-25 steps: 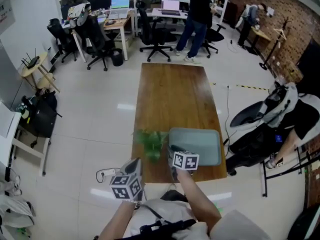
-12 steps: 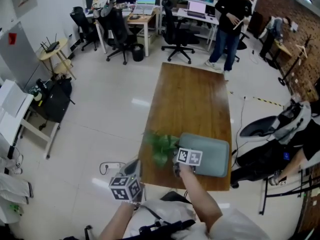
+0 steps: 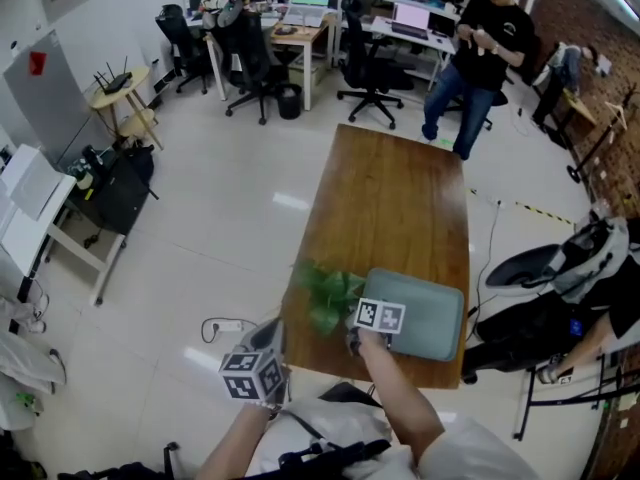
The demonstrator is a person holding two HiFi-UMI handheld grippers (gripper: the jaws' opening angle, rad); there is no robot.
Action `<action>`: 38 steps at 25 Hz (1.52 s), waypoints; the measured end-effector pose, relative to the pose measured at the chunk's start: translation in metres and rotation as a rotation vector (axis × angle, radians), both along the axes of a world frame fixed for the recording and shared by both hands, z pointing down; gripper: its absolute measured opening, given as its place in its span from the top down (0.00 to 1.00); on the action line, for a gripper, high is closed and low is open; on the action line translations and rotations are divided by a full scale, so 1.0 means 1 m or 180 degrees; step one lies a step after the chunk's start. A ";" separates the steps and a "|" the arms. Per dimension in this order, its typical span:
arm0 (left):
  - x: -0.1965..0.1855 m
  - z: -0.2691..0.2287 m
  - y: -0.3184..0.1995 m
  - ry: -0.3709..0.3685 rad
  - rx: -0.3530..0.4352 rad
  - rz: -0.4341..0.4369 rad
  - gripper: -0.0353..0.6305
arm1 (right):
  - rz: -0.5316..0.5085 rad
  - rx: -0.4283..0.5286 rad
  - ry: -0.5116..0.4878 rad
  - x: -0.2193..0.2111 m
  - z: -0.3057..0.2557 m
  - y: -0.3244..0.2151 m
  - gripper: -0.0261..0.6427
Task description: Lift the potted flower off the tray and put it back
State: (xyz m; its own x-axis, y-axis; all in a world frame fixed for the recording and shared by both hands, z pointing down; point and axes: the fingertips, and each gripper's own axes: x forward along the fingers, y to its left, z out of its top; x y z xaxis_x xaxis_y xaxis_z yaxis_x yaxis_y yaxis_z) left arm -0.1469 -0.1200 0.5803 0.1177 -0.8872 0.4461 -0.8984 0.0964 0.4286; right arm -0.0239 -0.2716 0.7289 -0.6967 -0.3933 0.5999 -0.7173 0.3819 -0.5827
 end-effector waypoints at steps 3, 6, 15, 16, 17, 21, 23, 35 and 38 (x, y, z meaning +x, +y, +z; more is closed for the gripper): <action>-0.005 -0.001 0.002 0.0000 -0.0009 -0.0022 0.95 | 0.0039 0.0000 -0.0023 -0.003 -0.002 0.000 0.82; -0.007 -0.001 0.004 0.0006 0.0001 -0.0023 0.95 | 0.0107 -0.0002 -0.0028 -0.003 -0.002 -0.001 0.84; -0.006 0.000 0.004 0.0021 0.0008 0.0084 0.95 | 0.0407 0.0077 -0.0224 0.014 -0.028 -0.010 0.86; -0.004 0.000 0.004 0.0021 0.0009 0.0121 0.95 | 0.0464 0.0092 -0.0254 0.019 -0.032 -0.013 0.86; -0.002 0.000 0.002 0.0022 0.0011 0.0161 0.95 | 0.0522 0.0115 -0.0273 0.025 -0.036 -0.016 0.86; 0.011 0.002 -0.004 0.0035 0.0013 0.0306 0.95 | 0.0767 0.0209 -0.0309 0.058 -0.051 -0.029 0.86; 0.017 0.002 -0.006 0.0040 0.0016 0.0374 0.95 | 0.0886 0.0237 -0.0291 0.078 -0.052 -0.033 0.86; 0.051 0.004 -0.006 0.0047 -0.0037 0.0689 0.95 | 0.1441 0.0146 -0.0034 0.176 -0.029 -0.023 0.86; 0.053 0.003 -0.004 0.0041 -0.0049 0.0710 0.95 | 0.1482 0.0130 0.0051 0.183 -0.021 -0.021 0.86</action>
State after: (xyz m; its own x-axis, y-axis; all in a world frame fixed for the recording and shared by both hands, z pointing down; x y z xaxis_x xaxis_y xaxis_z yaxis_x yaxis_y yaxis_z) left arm -0.0942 -0.1239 0.5834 0.3160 -0.8316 0.4567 -0.8927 -0.0976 0.4400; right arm 0.1594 -0.2928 0.7082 -0.4312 -0.6855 0.5867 -0.8266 0.0395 -0.5614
